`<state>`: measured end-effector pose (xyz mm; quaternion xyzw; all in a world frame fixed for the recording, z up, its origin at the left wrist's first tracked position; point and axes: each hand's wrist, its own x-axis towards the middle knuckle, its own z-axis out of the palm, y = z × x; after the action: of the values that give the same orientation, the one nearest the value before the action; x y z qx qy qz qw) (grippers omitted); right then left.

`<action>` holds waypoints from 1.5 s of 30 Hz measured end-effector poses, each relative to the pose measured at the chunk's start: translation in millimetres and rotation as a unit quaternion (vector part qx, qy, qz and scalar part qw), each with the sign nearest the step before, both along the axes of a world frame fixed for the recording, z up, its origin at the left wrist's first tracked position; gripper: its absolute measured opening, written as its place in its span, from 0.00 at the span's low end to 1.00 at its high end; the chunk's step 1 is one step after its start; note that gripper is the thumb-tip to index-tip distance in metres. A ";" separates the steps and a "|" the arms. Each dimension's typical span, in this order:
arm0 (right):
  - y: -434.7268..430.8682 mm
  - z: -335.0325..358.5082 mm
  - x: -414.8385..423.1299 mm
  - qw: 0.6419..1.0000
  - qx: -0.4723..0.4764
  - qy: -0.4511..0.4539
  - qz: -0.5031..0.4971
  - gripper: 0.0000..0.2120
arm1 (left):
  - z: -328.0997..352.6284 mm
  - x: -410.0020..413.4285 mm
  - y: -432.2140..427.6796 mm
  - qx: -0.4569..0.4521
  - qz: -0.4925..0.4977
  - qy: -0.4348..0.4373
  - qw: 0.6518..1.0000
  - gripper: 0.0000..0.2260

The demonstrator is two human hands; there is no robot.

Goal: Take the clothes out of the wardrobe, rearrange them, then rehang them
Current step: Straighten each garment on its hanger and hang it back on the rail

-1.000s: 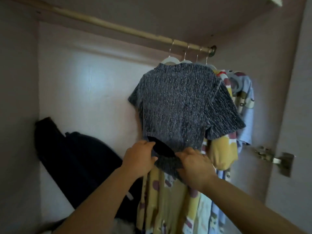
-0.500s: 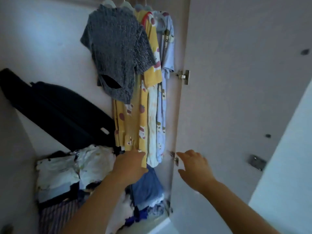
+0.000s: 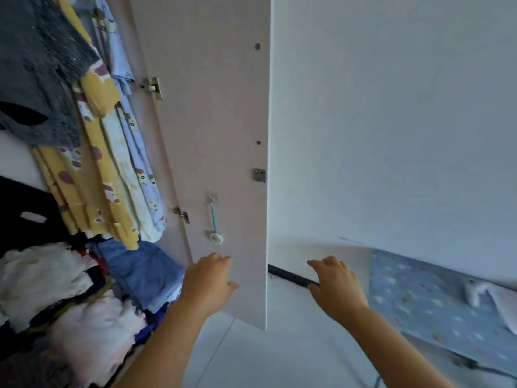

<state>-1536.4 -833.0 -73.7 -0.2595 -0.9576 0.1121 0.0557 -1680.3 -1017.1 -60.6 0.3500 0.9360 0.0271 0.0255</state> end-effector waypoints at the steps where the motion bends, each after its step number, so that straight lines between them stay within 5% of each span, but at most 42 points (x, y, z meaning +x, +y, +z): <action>1: -1.7 -2.6 25.2 1.000 -0.003 -0.001 -0.030 0.24 | -2.6 15.4 5.2 -0.004 -0.023 0.000 1.000 0.22; 9: -27.8 -28.4 251.9 0.972 -0.012 -0.052 -0.228 0.23 | -24.2 180.3 54.2 0.013 -0.233 -0.022 0.972 0.23; 15: -51.5 -34.6 438.4 0.922 -0.037 -0.052 -0.381 0.24 | -29.3 345.3 105.5 -0.009 -0.403 -0.031 0.915 0.25; 29: -149.9 -27.7 882.2 0.734 -0.047 -0.051 -0.675 0.24 | -25.2 826.4 153.1 -0.042 -0.678 -0.043 0.733 0.24; 45: -217.5 -66.6 1126.8 0.534 -0.100 -0.046 -0.839 0.25 | -64.3 1167.2 154.9 -0.090 -0.856 -0.013 0.509 0.24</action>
<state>-409.6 -1050.4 -140.3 -0.9522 -0.2848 0.0968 0.0541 -513.1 -862.2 -124.9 0.9768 0.1785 -0.0877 0.0795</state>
